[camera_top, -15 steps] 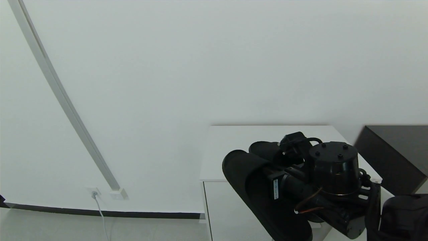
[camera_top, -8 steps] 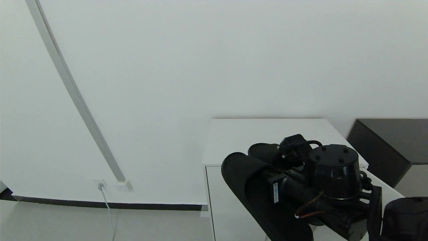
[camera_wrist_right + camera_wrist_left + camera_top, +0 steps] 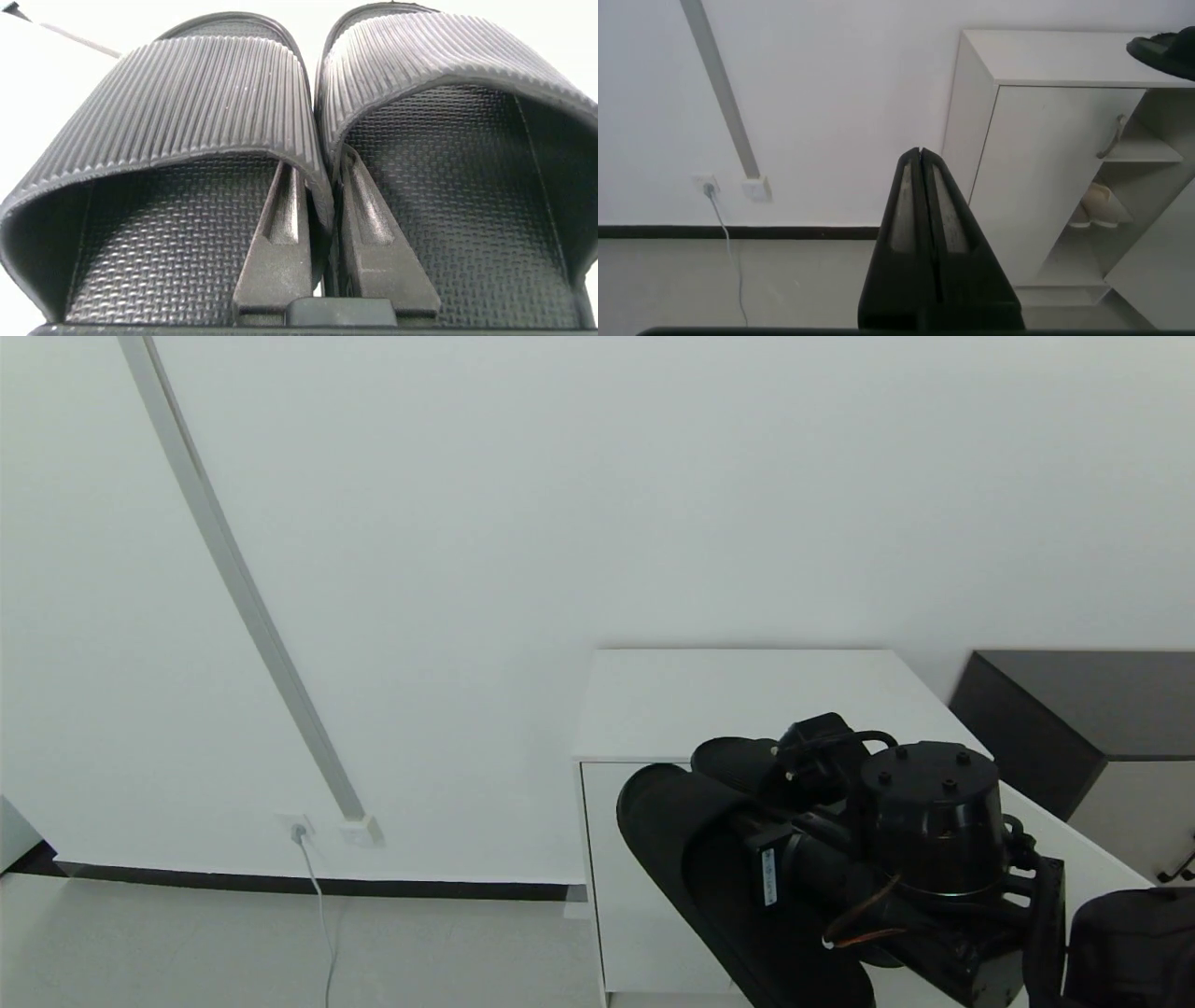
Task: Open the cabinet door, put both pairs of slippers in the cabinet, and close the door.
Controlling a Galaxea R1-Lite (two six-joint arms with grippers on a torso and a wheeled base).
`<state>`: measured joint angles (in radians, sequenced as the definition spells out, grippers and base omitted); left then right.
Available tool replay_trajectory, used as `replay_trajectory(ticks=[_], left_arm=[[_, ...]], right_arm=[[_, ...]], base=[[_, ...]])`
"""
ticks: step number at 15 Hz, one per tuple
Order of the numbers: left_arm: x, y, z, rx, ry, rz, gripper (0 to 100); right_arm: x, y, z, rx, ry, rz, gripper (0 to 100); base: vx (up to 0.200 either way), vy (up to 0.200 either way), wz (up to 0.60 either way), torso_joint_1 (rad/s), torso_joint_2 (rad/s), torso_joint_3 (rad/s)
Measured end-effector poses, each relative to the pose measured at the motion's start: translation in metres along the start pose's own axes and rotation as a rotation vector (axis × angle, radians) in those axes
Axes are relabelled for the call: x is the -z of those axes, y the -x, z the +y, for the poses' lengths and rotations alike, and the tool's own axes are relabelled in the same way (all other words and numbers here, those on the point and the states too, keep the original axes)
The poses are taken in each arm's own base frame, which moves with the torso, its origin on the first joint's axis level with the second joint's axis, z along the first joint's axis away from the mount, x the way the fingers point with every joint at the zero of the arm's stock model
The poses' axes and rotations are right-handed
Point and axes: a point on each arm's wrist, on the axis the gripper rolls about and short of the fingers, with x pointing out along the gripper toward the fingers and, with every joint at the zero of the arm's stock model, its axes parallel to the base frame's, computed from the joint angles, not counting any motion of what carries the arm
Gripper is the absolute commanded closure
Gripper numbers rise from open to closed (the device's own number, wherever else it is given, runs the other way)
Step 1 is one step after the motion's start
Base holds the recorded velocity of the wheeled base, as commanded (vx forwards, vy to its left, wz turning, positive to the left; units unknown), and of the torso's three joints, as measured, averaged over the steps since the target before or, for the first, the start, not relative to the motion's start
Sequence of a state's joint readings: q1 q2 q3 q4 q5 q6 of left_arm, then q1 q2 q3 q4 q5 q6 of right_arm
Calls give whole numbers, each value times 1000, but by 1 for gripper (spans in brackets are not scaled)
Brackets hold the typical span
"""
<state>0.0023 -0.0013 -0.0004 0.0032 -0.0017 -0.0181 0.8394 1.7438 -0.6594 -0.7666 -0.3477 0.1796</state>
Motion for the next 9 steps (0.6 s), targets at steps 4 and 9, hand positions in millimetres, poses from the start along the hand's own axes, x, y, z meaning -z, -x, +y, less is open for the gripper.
replay_trajectory(ticks=[4,9], left_arm=[[0,0,0,0,0,0,100],[0,0,0,-1,0,0,100]], right_arm=[[2,1,2,-7,5,6,100],[3,-1,2,1,8,9,100]], base=[[0,0,0,0,0,0],[0,0,0,0,0,0]])
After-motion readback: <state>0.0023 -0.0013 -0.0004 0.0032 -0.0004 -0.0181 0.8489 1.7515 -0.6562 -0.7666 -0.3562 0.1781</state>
